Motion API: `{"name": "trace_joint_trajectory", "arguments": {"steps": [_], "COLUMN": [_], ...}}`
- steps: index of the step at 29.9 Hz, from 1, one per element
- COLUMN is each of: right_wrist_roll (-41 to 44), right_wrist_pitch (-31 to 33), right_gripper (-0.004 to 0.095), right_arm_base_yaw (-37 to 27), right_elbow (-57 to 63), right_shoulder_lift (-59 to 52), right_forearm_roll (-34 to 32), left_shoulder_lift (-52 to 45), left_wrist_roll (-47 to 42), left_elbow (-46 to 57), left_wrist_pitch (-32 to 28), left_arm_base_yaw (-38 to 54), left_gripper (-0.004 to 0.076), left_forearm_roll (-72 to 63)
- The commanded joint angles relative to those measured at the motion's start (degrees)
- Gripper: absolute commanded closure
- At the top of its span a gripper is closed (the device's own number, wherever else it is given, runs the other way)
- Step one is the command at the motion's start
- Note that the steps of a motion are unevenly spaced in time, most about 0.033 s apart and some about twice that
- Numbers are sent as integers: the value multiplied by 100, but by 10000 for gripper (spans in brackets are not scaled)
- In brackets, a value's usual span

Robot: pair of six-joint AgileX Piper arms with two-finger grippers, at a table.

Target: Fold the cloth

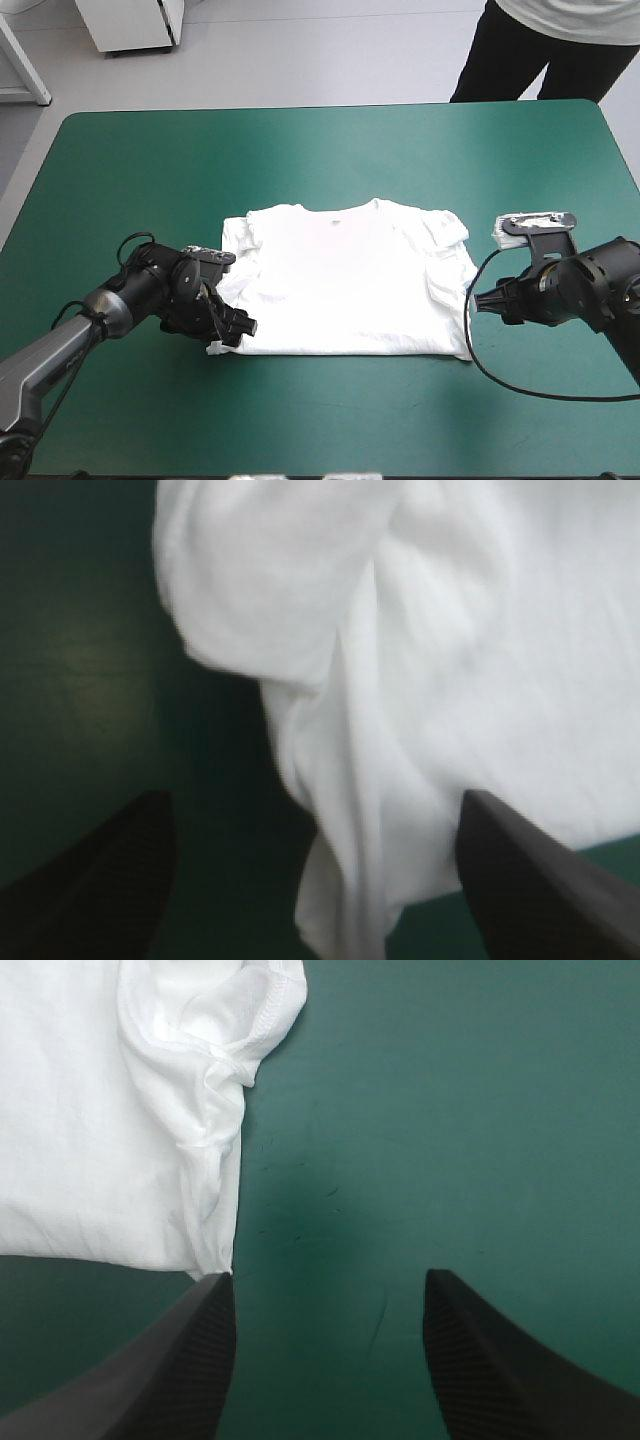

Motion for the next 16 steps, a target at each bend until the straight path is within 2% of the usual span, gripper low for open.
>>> {"name": "trace_joint_trajectory", "arguments": {"steps": [1,6,16], "right_wrist_roll": [36,36,-180], "right_wrist_pitch": [-192,-179,-355], "right_gripper": [368,368,368], "right_arm_base_yaw": [4,4,4], "right_elbow": [-12,100,464], "right_shoulder_lift": [-108,-108,-108], "right_forearm_roll": [-137,-22,829], "left_shoulder_lift": [177,488,810], "left_wrist_roll": [-47,-6,223], "left_elbow": [-117,-117,-117], "left_wrist_pitch": [-166,-195,-608], "left_arm_base_yaw": [-43,-43,-43], "left_gripper": [211,307,696], "left_forearm_roll": [-164,-339,-558]}}
